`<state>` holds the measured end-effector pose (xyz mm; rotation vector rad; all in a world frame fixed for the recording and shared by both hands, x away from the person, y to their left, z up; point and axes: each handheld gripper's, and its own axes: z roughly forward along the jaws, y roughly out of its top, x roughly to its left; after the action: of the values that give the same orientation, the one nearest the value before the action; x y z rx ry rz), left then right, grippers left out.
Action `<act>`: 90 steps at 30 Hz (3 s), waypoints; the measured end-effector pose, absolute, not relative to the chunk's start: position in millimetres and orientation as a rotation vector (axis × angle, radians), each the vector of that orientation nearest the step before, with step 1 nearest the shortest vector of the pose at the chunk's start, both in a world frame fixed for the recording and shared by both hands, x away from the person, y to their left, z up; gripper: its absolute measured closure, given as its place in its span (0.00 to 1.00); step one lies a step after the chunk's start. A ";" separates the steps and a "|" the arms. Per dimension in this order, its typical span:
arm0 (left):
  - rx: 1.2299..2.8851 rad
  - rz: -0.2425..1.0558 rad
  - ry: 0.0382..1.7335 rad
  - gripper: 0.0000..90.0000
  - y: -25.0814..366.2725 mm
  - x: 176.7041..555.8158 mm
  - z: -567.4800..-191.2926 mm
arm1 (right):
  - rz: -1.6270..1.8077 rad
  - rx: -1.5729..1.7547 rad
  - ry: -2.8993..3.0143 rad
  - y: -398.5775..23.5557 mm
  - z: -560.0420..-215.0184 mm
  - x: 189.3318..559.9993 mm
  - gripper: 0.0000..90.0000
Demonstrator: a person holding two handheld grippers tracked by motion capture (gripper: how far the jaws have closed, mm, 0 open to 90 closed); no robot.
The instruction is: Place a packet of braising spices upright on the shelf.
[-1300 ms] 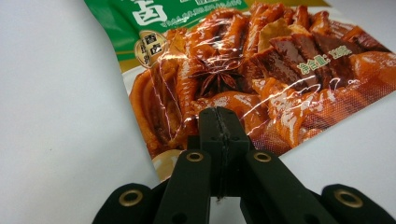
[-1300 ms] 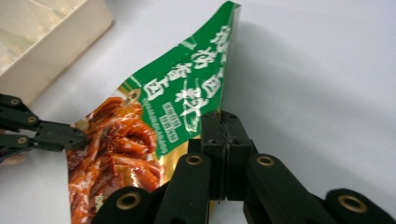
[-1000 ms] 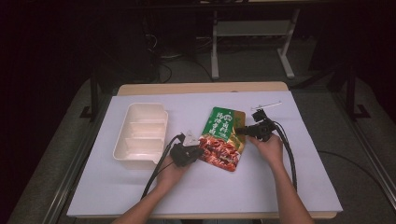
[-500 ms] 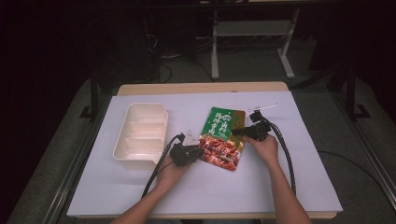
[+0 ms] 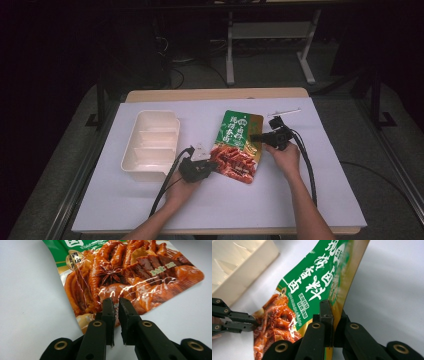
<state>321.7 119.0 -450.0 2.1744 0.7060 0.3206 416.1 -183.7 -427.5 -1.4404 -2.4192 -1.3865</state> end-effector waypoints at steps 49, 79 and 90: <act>2.102 0.253 0.580 0.60 162.7 243.8 -424.9 | -1.579 -1.083 -2.587 -143.2 -334.4 388.0 1.00; 2.090 0.210 0.511 0.40 172.6 237.2 -427.3 | -1.699 -0.945 -2.647 -93.3 -282.1 403.5 1.00; 2.095 0.199 0.501 0.39 172.6 236.4 -428.1 | -1.761 -0.871 -2.625 -70.0 -266.6 414.6 1.00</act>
<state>236.4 172.6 -428.1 2.0950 0.5007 0.1989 414.6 -70.0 -266.6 -0.8710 -2.6252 -1.7608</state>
